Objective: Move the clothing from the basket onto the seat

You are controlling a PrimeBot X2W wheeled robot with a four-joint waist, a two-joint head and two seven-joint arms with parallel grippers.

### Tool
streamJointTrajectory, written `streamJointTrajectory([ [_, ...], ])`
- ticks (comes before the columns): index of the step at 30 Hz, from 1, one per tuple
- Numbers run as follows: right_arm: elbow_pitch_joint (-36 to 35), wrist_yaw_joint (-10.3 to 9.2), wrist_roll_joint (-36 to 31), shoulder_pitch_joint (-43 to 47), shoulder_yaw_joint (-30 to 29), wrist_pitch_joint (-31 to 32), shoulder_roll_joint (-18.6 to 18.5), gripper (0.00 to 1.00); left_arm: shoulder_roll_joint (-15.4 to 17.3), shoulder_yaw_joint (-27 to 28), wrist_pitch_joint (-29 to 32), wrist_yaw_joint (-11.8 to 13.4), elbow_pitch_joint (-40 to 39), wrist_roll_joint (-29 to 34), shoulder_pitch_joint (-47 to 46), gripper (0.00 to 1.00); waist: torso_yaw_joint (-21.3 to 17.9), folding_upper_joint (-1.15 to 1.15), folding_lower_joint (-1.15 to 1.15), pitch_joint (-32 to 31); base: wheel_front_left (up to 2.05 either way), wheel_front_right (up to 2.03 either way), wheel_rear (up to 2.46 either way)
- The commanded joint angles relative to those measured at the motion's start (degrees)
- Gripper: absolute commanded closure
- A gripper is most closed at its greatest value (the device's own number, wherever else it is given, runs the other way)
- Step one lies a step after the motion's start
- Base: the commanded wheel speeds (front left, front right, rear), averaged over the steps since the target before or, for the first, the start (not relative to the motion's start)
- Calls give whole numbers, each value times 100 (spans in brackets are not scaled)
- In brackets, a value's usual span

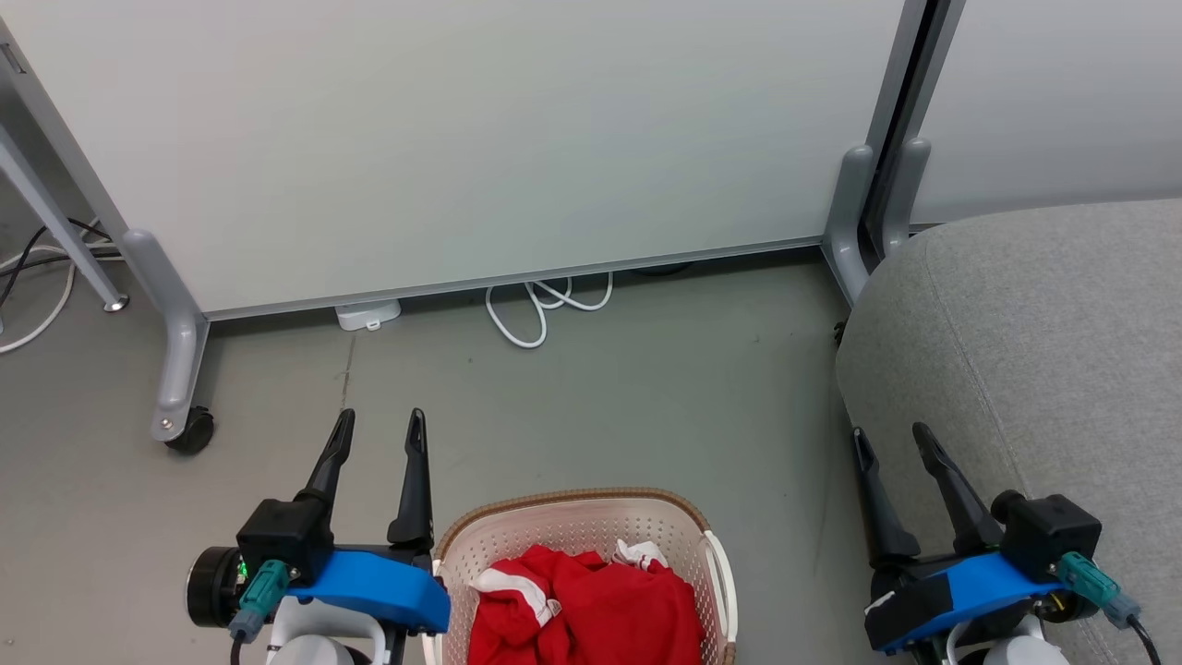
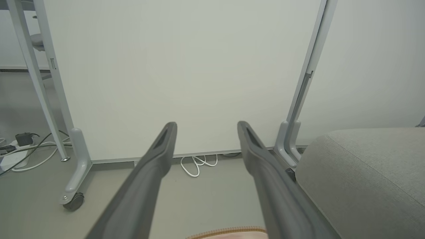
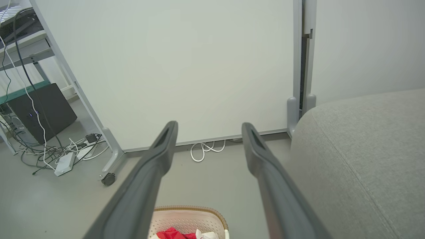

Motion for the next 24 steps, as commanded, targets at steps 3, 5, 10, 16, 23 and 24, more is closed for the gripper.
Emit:
streamJointTrajectory([
  [3, -1, 11, -193, -72, 22, -79, -42, 0, 32, -23, -74, -36, 18, 202, -131, 0, 3, 0, 0, -1, 0, 0, 0],
  [5, 7, 11, -284, -75, 32, -104, -42, 0, 32, -39, -92, -59, 29, 291, -127, 0, 3, 0, 0, -2, 0, 0, 0],
  [10, 28, 12, -483, -76, 53, -155, -44, 0, 28, -69, -145, -112, 81, 498, -112, 0, 1, 0, 0, -5, 0, 0, 0],
  [16, 55, 12, -742, -70, 67, -221, -44, 0, 12, -86, -214, -140, 184, 739, -121, 0, 1, 0, 0, -6, 0, 0, 0],
  [23, 77, 9, -1022, -58, 80, -295, -45, 0, -11, -105, -285, -183, 292, 1007, -127, 0, 3, 0, 0, -13, 0, 0, 0],
  [24, 80, 9, -1064, -57, 82, -303, -46, 0, -16, -98, -297, -188, 311, 1029, -129, 0, 3, 0, 0, -15, 0, 0, 0],
])
